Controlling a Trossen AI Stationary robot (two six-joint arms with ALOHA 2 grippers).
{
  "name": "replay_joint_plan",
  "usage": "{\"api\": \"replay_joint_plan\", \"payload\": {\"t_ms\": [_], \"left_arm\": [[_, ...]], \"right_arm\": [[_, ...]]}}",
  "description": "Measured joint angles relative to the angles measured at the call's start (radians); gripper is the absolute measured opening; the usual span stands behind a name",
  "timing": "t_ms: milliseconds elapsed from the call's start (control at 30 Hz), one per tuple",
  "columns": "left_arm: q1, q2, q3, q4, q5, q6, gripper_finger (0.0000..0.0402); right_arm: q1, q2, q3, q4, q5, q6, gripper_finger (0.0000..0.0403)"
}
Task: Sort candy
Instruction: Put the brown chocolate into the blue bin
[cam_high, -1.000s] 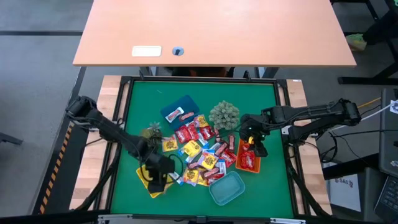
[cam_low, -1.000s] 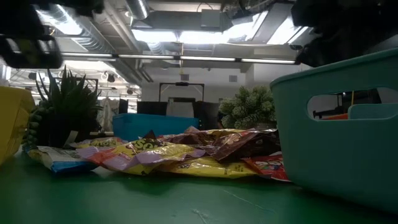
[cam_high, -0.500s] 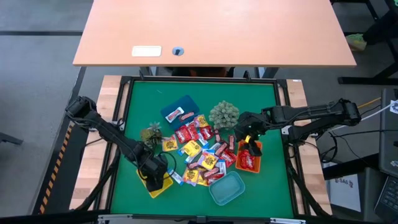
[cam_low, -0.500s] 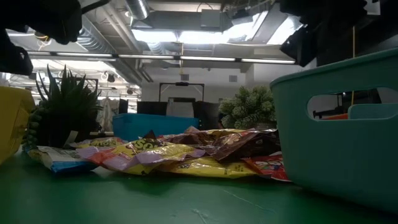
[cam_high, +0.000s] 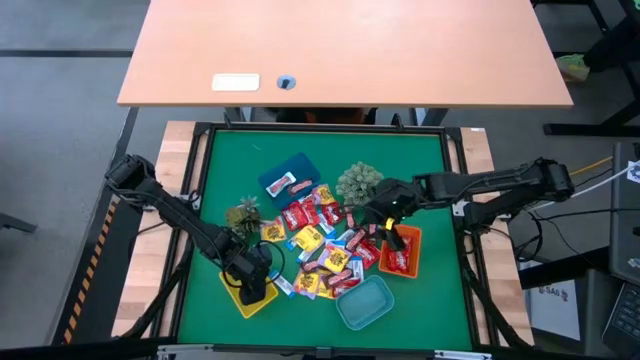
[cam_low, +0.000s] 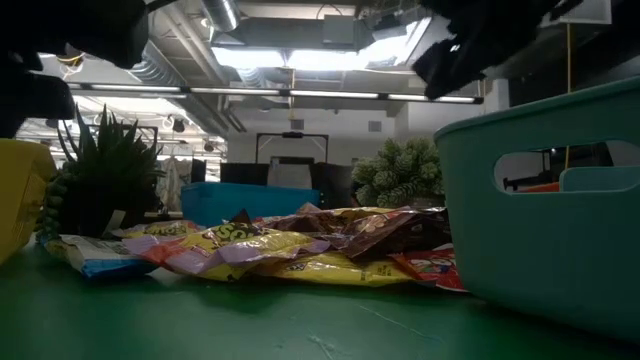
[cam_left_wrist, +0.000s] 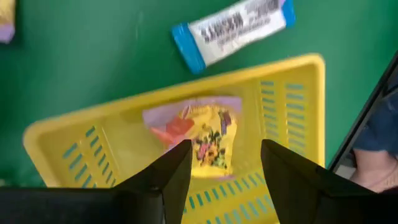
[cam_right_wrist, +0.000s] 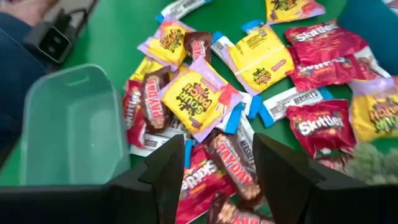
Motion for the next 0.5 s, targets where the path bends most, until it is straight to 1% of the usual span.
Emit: {"api": "replay_joint_plan", "payload": {"t_ms": [133,367,500], "left_arm": [[0.000,0.000,0.000,0.014,-0.026,0.000,0.0177],[0.000,0.000,0.000,0.024,-0.037,0.001,0.0178],[0.000,0.000,0.000,0.025,-0.038,0.001,0.0178]], "right_arm": [[0.000,0.087,0.000,0.038,0.011,-0.051,0.0191],[0.000,0.233,0.000,0.034,0.139,-0.165,0.0191],[0.000,0.291,0.000,0.024,0.179,-0.217,0.0191]]}}
